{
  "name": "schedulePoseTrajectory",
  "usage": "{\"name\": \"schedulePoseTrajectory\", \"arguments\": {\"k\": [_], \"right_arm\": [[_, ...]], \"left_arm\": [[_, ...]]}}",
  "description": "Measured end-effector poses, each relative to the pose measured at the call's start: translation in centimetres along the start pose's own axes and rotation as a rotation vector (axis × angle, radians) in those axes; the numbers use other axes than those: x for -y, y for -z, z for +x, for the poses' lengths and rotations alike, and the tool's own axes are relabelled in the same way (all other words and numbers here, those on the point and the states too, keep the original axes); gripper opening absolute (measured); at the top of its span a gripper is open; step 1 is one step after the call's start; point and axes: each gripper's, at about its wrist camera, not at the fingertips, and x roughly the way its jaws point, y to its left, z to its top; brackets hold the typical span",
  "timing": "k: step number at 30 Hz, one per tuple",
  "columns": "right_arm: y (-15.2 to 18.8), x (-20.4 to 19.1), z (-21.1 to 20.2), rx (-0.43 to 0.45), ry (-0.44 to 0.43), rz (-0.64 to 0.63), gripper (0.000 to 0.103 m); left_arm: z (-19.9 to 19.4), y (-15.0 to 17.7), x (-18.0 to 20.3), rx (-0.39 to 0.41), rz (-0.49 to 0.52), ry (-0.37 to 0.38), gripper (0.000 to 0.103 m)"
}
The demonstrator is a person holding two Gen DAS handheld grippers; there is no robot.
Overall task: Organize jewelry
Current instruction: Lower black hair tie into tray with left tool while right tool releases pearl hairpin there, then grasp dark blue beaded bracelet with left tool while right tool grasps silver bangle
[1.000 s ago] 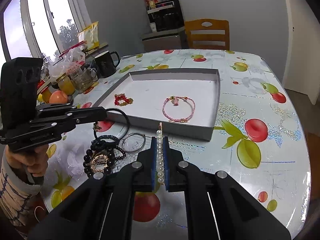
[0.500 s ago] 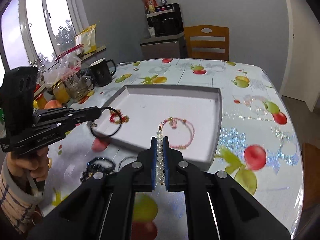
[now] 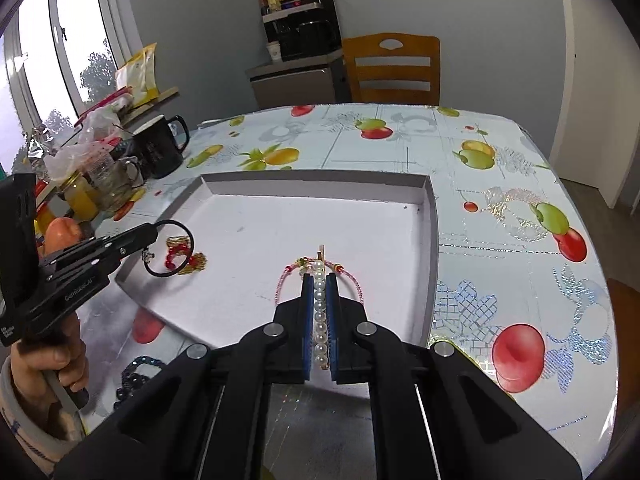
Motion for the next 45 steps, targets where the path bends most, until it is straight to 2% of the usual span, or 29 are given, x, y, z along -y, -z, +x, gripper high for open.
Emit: {"name": "schedulePoseTrajectory", "arguments": {"k": [7, 14, 17, 20, 22, 27, 30, 39, 45], "right_arm": [[0.5, 0.6, 2.7, -0.056, 0.035, -0.006, 0.006], [0.9, 0.8, 3.4, -0.073, 0.057, -0.015, 0.006], [0.9, 0.9, 3.4, -0.075, 0.063, -0.016, 0.007], [1.0, 1.1, 3.2, -0.068, 0.060, -0.006, 0.018], [1.2, 1.1, 2.9, -0.056, 0.054, -0.003, 0.021], [1.5, 0.8, 1.2, -0.018, 0.052, -0.015, 0.031], [1.8, 0.4, -0.2, 0.004, 0.050, -0.031, 0.035], [4.0, -1.2, -3.5, 0.027, 0.018, -0.072, 0.039], [5.6, -2.5, -4.0, 0.001, -0.029, -0.079, 0.039]], "left_arm": [[1.8, 0.9, -0.5, -0.069, -0.005, -0.003, 0.004], [2.1, 1.1, -0.5, -0.089, -0.006, 0.002, 0.004], [2.0, 1.2, -0.5, -0.085, -0.010, 0.001, 0.014], [1.7, 1.1, -0.4, -0.072, -0.010, -0.007, 0.031], [1.6, 1.1, -0.4, -0.066, -0.010, -0.019, 0.058], [1.1, 1.1, -0.4, -0.038, -0.010, -0.030, 0.072], [0.8, 1.1, -0.3, -0.037, 0.005, -0.033, 0.073], [-2.3, 1.2, -0.6, -0.027, 0.025, -0.047, 0.078], [-4.6, 2.6, -1.3, -0.015, 0.013, -0.022, 0.078]]}}
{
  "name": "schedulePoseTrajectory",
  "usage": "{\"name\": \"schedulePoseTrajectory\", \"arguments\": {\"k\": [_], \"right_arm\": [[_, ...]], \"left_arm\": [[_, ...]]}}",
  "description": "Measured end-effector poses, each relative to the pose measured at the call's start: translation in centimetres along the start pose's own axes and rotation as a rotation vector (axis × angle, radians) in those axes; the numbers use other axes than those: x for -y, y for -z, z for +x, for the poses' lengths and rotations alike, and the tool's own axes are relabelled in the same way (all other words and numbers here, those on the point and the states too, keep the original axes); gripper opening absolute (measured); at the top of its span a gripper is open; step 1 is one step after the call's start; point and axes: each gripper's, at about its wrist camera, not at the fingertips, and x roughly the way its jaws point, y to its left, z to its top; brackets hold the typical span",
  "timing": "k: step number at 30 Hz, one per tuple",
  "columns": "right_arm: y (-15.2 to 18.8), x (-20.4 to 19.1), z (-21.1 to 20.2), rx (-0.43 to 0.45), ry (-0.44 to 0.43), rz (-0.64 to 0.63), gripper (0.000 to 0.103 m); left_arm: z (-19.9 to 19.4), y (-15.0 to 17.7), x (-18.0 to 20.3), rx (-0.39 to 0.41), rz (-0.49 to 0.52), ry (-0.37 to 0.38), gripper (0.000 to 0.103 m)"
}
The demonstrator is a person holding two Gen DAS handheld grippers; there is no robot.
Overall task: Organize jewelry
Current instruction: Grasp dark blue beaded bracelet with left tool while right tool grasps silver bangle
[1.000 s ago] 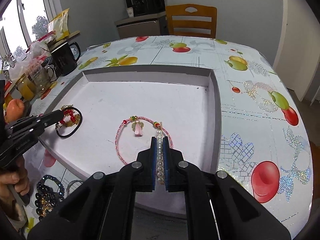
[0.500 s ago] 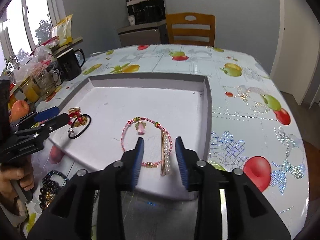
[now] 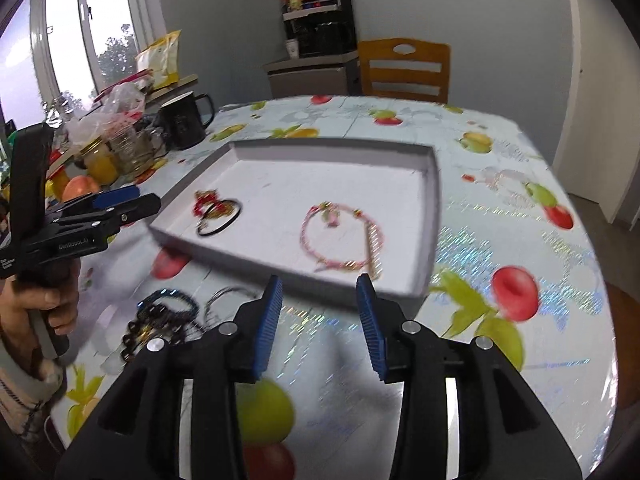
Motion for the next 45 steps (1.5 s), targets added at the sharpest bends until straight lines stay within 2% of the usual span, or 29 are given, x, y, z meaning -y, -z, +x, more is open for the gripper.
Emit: {"name": "schedulePoseTrajectory", "arguments": {"k": [10, 18, 20, 21, 25, 29, 31, 32, 36, 39, 42, 45], "right_arm": [[0.8, -3.5, 2.6, -0.090, -0.020, -0.072, 0.040], [1.0, -4.3, 5.1, -0.137, -0.010, -0.088, 0.038], [0.9, -4.3, 5.1, -0.140, -0.006, -0.091, 0.032], [1.0, -4.3, 5.0, -0.140, 0.003, -0.094, 0.025], [1.0, -4.1, 4.9, -0.140, 0.015, -0.097, 0.009], [1.3, -3.5, 4.5, -0.140, 0.017, -0.092, 0.006], [1.4, -3.3, 4.4, -0.139, 0.020, -0.089, 0.005], [1.5, -3.1, 4.2, -0.138, 0.022, -0.087, 0.005], [2.0, -2.5, 3.5, -0.134, 0.027, -0.080, 0.005], [2.1, -2.0, 3.2, -0.130, 0.026, -0.069, 0.005], [2.2, -1.7, 3.0, -0.128, 0.028, -0.058, 0.005], [2.3, -1.6, 2.8, -0.121, 0.022, -0.045, 0.005]], "left_arm": [[-1.2, 3.2, 0.8, -0.027, 0.038, 0.044, 0.078], [-1.9, 4.5, 2.5, -0.050, 0.097, 0.112, 0.078], [-1.8, 4.7, 3.1, -0.056, 0.120, 0.128, 0.078], [-1.8, 4.7, 3.4, -0.055, 0.128, 0.139, 0.078], [-1.7, 4.9, 5.6, -0.058, 0.201, 0.166, 0.077], [-1.0, 5.0, 7.3, -0.081, 0.264, 0.178, 0.063], [-0.5, 5.1, 8.0, -0.106, 0.282, 0.182, 0.050], [-0.1, 5.2, 8.2, -0.125, 0.290, 0.180, 0.047], [0.7, 5.1, 8.5, -0.158, 0.291, 0.176, 0.032], [0.9, 5.1, 8.1, -0.165, 0.265, 0.195, 0.016], [0.7, 4.9, 7.7, -0.158, 0.244, 0.208, 0.007], [0.0, 4.4, 6.9, -0.128, 0.203, 0.217, 0.007]]}}
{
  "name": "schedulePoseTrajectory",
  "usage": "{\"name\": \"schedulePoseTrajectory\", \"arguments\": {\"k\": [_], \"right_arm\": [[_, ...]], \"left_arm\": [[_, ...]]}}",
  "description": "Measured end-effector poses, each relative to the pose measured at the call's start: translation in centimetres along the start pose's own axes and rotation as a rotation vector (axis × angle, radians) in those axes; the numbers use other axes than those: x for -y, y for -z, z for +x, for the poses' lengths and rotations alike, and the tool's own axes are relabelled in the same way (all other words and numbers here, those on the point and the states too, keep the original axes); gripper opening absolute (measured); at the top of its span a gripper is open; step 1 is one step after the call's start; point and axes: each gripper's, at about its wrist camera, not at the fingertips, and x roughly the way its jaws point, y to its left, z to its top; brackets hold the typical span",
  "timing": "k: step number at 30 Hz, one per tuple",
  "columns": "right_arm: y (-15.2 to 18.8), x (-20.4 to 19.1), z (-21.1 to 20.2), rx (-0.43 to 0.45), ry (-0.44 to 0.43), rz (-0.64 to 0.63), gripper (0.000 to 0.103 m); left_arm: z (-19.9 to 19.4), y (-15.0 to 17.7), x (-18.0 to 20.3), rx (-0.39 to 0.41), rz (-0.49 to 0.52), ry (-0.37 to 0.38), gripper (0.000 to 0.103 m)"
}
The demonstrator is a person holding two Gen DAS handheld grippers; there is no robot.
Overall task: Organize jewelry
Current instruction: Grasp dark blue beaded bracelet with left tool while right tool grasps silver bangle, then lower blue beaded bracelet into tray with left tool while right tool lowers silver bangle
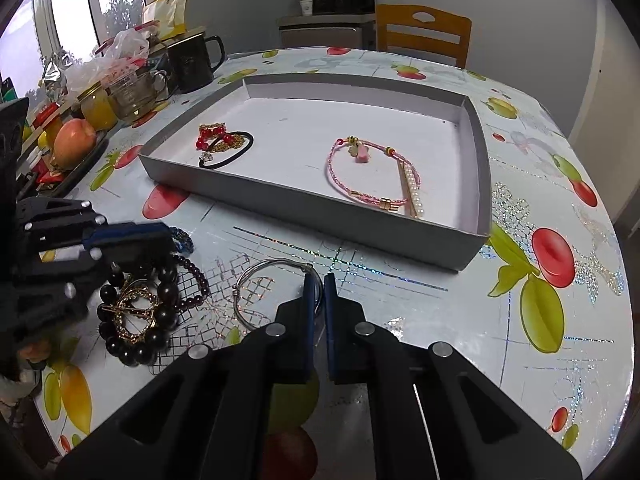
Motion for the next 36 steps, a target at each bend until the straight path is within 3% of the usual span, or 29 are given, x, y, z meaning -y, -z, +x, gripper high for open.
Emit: {"name": "schedulePoseTrajectory", "arguments": {"k": [3, 5, 7, 8, 21, 29, 36], "right_arm": [[0.1, 0.0, -0.2, 0.005, -0.012, 0.009, 0.007], [0.0, 0.0, -0.3, 0.011, -0.023, 0.013, 0.023], [0.0, -0.4, -0.5, 0.022, -0.034, 0.003, 0.046], [0.0, -0.6, -0.6, 0.025, -0.034, -0.003, 0.048], [-0.4, -3.4, 1.2, -0.030, 0.017, -0.103, 0.054], [-0.4, -3.5, 1.2, -0.022, 0.016, -0.114, 0.051], [-1.5, -3.4, -1.0, 0.036, 0.003, -0.105, 0.051]], "left_arm": [[-1.3, -0.5, -1.0, 0.042, -0.040, 0.014, 0.007], [-2.2, -0.9, -1.6, 0.069, -0.059, 0.013, 0.007], [-3.0, -1.2, -2.1, 0.086, -0.070, 0.010, 0.007], [-3.4, -1.3, -2.5, 0.095, -0.077, 0.007, 0.007], [-4.2, -1.5, -3.8, 0.110, -0.096, -0.004, 0.007], [-4.6, -1.9, -4.0, 0.116, -0.093, -0.012, 0.007], [-5.4, -2.9, -3.8, 0.132, -0.082, -0.020, 0.007]]}}
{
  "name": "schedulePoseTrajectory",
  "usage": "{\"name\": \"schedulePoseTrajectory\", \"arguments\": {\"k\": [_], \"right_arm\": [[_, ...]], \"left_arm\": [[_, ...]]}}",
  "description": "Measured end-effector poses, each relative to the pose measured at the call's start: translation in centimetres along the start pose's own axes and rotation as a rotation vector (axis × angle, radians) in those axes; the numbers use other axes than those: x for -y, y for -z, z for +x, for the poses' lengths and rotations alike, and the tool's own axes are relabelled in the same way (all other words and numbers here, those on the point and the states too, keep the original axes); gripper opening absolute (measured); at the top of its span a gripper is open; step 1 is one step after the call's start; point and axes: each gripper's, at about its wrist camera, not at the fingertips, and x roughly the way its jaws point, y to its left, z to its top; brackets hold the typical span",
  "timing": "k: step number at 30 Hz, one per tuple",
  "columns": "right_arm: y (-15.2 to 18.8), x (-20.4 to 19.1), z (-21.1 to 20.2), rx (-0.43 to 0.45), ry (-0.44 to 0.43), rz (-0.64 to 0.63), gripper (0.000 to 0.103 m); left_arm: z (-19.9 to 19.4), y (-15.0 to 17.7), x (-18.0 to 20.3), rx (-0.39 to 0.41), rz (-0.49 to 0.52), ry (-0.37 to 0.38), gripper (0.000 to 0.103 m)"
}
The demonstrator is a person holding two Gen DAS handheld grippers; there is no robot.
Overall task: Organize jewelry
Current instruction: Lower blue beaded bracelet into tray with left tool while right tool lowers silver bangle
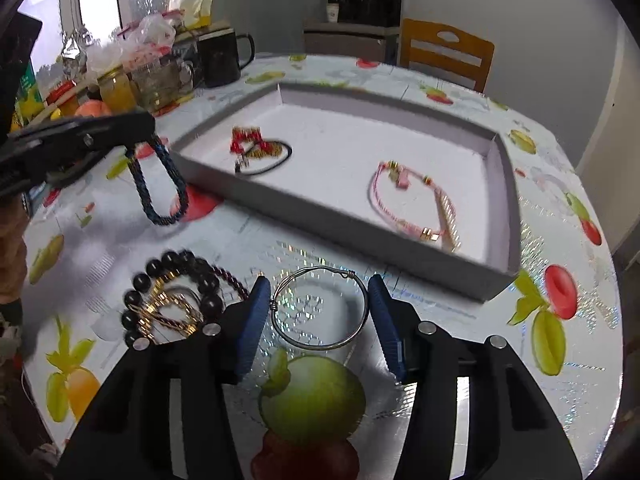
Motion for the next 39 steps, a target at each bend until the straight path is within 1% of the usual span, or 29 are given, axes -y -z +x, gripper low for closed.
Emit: {"name": "schedulePoseTrajectory", "arguments": {"k": [9, 13, 17, 22, 29, 39], "right_arm": [[-3.1, 1.1, -2.2, 0.077, -0.013, 0.029, 0.051], [-4.5, 2.0, -2.0, 0.107, -0.011, 0.065, 0.051], [-5.5, 3.2, -1.0, 0.126, -0.008, 0.108, 0.051], [-6.5, 4.2, 0.9, 0.112, -0.005, 0.135, 0.051], [-6.7, 4.6, 2.8, 0.089, 0.010, 0.132, 0.051], [-5.8, 5.4, 5.7, 0.016, 0.029, 0.134, 0.051]], "left_arm": [[-0.8, -2.5, 0.5, 0.032, 0.021, -0.016, 0.007], [-0.5, -3.9, 0.1, 0.045, -0.001, -0.016, 0.007], [0.7, -5.0, -0.1, 0.048, -0.009, -0.039, 0.007], [2.9, -5.7, -0.3, 0.026, -0.006, -0.061, 0.007], [5.5, -6.6, -2.0, 0.018, -0.059, -0.055, 0.007], [9.6, -4.5, -3.9, -0.053, -0.105, -0.063, 0.007]]}}
